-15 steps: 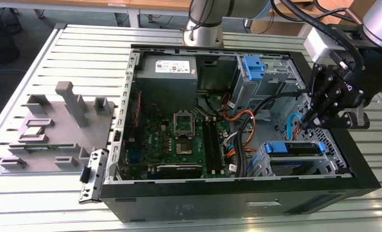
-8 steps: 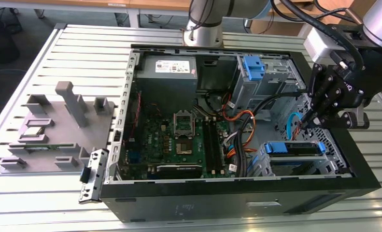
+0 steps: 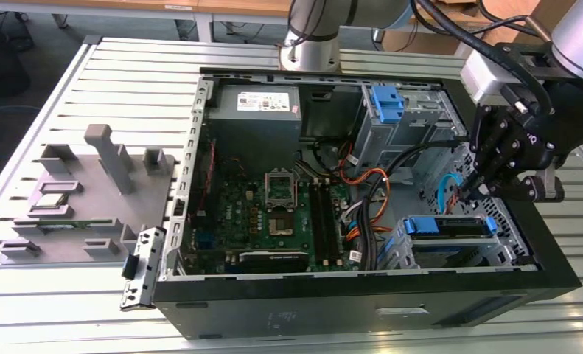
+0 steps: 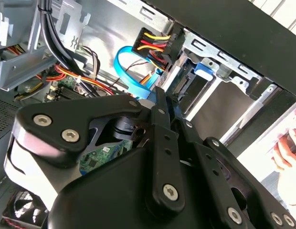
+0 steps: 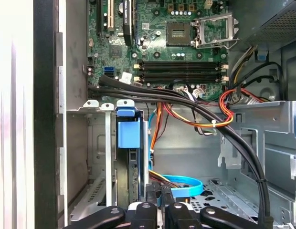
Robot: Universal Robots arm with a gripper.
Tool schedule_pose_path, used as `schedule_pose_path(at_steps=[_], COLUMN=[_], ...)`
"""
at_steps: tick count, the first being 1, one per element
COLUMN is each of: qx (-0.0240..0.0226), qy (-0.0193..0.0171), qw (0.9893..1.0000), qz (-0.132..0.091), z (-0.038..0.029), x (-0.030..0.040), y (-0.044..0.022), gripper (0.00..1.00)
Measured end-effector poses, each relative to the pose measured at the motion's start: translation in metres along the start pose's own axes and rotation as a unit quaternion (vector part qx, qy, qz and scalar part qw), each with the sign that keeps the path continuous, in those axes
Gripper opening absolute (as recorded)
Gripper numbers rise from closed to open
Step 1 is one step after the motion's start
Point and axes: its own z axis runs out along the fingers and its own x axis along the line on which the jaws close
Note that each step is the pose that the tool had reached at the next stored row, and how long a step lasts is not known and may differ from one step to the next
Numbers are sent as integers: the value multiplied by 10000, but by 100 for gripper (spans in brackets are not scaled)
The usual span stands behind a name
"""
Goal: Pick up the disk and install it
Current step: 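Insert the first disk wire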
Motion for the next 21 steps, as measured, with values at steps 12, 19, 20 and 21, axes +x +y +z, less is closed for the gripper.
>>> schedule_pose_path(at_steps=[12, 19, 20, 21], qx=[280, 450, 481, 513], qy=[-7, -22, -27, -31], qw=[9996, 9990, 9988, 9987], qz=[-21, -38, -40, -42], z=[61, 93, 97, 101], x=[173, 215, 218, 219], y=[140, 196, 208, 218], gripper=[16, 16, 16, 16])
